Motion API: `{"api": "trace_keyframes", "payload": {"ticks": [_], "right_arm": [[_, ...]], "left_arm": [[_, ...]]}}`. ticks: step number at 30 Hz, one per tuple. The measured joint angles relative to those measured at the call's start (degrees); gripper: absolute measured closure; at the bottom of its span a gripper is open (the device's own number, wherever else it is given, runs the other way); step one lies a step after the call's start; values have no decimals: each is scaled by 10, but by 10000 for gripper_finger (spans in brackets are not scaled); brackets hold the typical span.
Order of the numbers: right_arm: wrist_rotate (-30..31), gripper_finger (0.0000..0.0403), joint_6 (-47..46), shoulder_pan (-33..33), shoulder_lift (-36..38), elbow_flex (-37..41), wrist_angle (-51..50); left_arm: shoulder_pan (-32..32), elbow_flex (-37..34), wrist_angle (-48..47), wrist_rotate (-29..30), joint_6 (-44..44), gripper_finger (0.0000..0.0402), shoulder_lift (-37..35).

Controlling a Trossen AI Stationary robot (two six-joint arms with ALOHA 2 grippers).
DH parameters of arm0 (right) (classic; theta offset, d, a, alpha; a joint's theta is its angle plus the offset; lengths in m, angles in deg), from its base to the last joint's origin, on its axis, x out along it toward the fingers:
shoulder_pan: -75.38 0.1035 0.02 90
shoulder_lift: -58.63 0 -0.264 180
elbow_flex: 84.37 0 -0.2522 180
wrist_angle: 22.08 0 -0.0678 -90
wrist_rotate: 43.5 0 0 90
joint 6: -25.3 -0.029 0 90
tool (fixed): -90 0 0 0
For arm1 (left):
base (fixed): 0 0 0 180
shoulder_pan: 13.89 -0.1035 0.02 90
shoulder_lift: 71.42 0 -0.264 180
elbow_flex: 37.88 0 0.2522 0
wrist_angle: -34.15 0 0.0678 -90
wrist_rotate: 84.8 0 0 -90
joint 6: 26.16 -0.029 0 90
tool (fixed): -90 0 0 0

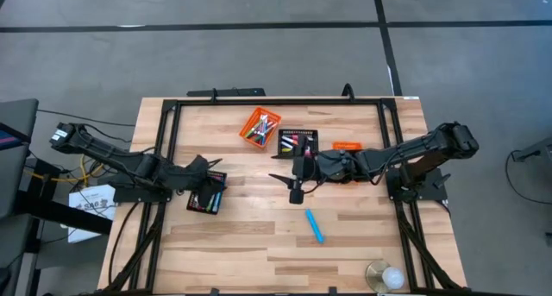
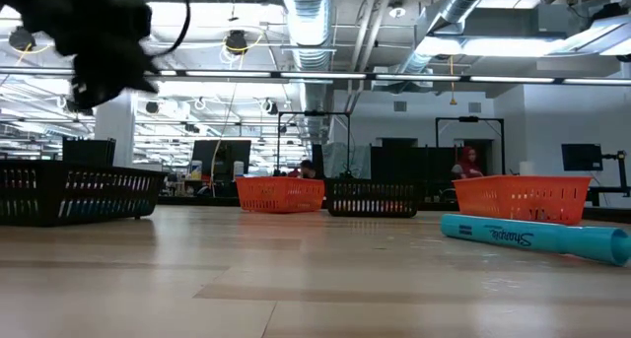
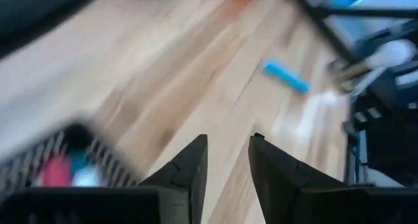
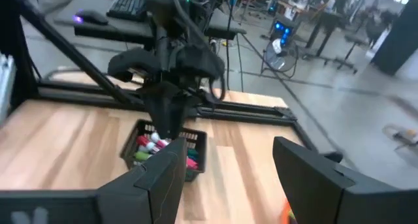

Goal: Pick & Place Markers
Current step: Put the light blue highlighter into the right orange bin

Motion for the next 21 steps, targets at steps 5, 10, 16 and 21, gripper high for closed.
{"api": "trace_keyframes", "payload": {"ticks": [5,10,16,21], "right_arm": [[0,184,-58,-4,0,0,-4],[1,184,-84,-8,0,0,-37],[1,184,-119,-8,0,0,-48],[1,184,-190,-3,0,0,-96]], "left_arm": [[0,0,111,28,-142,294,0],[0,0,168,52,-248,294,0],[0,0,184,75,-315,294,11],[0,0,252,77,-385,294,51]]}}
